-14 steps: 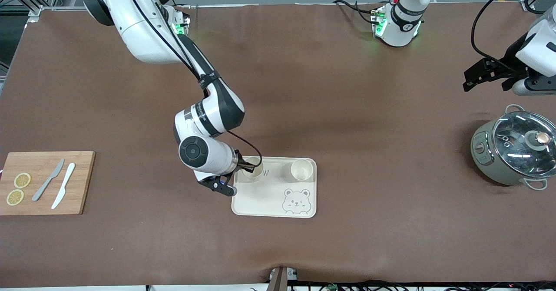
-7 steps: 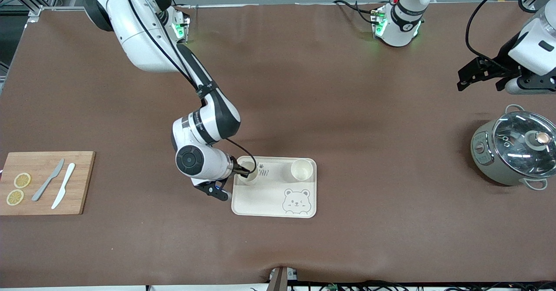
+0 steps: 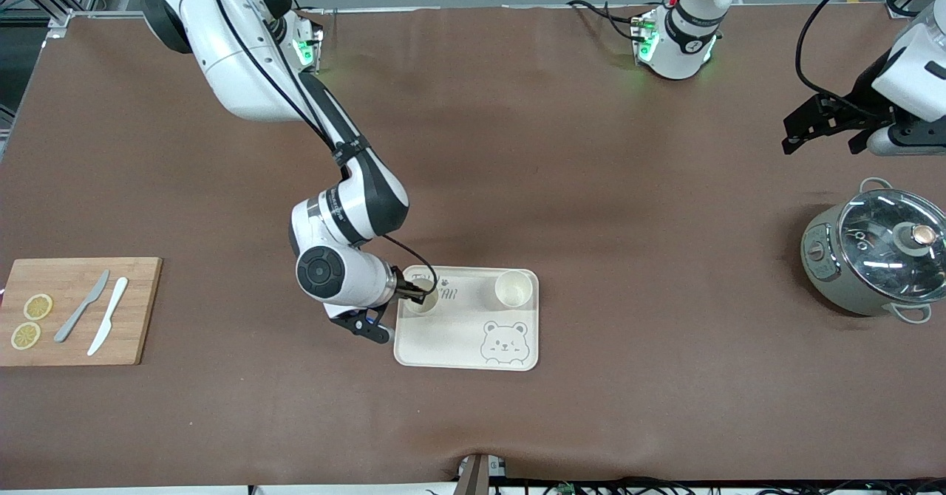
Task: Place white IKEA cup upright on tray with both arms
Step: 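Open the right gripper and withdraw it from the tray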
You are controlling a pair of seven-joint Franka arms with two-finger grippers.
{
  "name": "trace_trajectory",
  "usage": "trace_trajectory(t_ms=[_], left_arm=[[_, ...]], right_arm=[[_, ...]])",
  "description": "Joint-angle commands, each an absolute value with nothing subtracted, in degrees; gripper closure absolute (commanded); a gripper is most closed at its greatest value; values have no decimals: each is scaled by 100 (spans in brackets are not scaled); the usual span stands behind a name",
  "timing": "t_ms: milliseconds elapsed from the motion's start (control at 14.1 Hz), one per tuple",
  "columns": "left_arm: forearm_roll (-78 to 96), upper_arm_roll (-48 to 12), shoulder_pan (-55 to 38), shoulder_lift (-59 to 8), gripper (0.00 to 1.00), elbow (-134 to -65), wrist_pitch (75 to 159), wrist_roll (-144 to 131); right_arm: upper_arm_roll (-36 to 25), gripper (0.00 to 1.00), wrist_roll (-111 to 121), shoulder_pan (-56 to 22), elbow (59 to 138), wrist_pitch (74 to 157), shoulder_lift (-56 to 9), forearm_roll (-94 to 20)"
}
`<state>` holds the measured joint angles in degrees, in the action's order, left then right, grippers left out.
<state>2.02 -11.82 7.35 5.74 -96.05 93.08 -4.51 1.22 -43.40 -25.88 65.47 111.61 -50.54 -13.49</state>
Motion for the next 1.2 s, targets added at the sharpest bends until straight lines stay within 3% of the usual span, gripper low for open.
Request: trace_trajectory(t_ms=[0,354,709,1134], left_arm=[[202,-1204,773,747,0,-9721,9360,-404],[18,-1230,756,695,0,-9677,9317,-316],[26,-1230,747,650,0,-9571,9369,-316],[26,-1283,721,598,0,-9624,9360,-343]], right_arm=[[150,0,-4245,-2444,6321,10462,-4747,-1406],[62,0,-4324,-2241,6161,9546,-4125,-1293],[-26,0,-4229,-2092,7609,9519,-2596,-686],[-35,0,-2252,-1434,8761,9466,-1434,-501]])
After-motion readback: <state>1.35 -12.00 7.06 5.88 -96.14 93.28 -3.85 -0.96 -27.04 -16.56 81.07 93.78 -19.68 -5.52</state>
